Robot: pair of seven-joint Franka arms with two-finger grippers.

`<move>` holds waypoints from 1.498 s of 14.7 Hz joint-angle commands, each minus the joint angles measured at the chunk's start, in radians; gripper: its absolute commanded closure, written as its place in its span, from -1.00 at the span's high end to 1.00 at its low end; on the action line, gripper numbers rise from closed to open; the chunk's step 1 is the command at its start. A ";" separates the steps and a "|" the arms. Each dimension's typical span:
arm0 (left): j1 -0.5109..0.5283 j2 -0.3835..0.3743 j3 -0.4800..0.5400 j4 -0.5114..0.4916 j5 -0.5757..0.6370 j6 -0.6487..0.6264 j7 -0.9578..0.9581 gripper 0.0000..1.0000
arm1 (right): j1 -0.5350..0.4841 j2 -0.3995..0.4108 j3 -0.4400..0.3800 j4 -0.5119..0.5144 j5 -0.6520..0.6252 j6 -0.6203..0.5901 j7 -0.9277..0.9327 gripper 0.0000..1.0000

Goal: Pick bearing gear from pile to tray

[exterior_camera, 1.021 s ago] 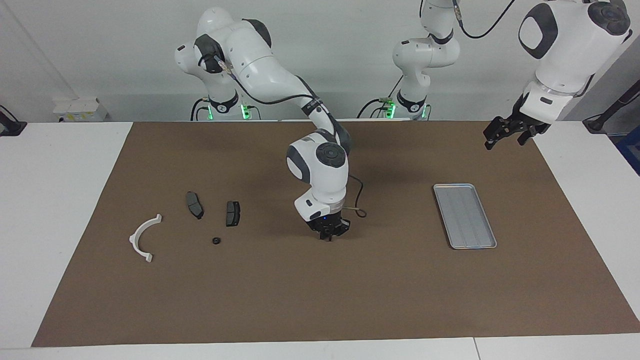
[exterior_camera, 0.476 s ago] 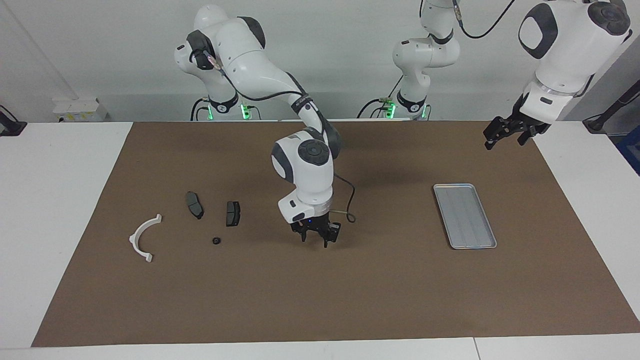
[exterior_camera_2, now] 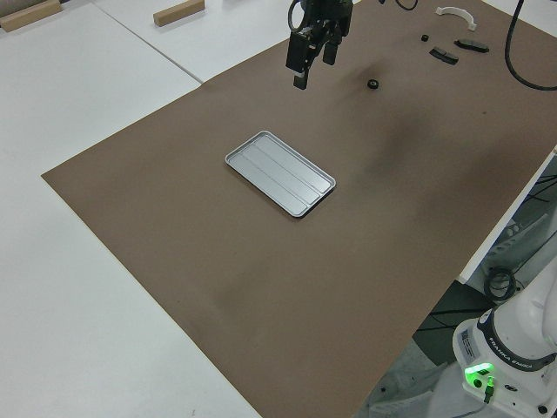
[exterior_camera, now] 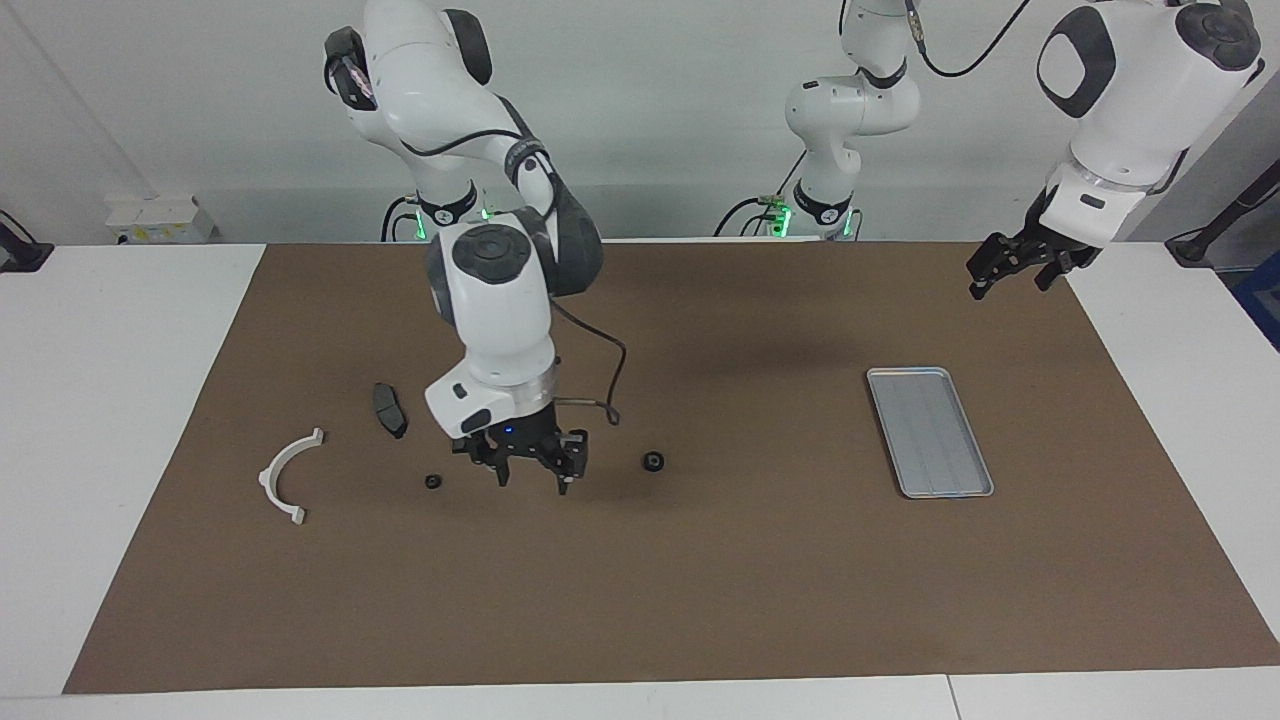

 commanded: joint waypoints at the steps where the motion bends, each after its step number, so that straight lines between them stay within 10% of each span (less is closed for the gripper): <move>1: -0.002 -0.016 0.000 -0.005 0.011 -0.015 0.001 1.00 | -0.102 -0.076 0.012 -0.019 0.019 -0.095 -0.212 0.55; 5: -0.002 -0.016 0.000 -0.005 0.011 -0.015 0.001 1.00 | -0.235 -0.168 0.008 -0.030 0.008 -0.240 -0.371 0.99; 14: -0.002 -0.016 0.000 -0.007 0.011 -0.015 0.001 1.00 | -0.305 -0.290 0.014 -0.332 0.031 -0.174 -0.546 1.00; 22: -0.002 -0.016 0.000 -0.005 0.011 -0.015 0.001 1.00 | -0.283 -0.282 0.014 -0.403 0.085 -0.031 -0.506 1.00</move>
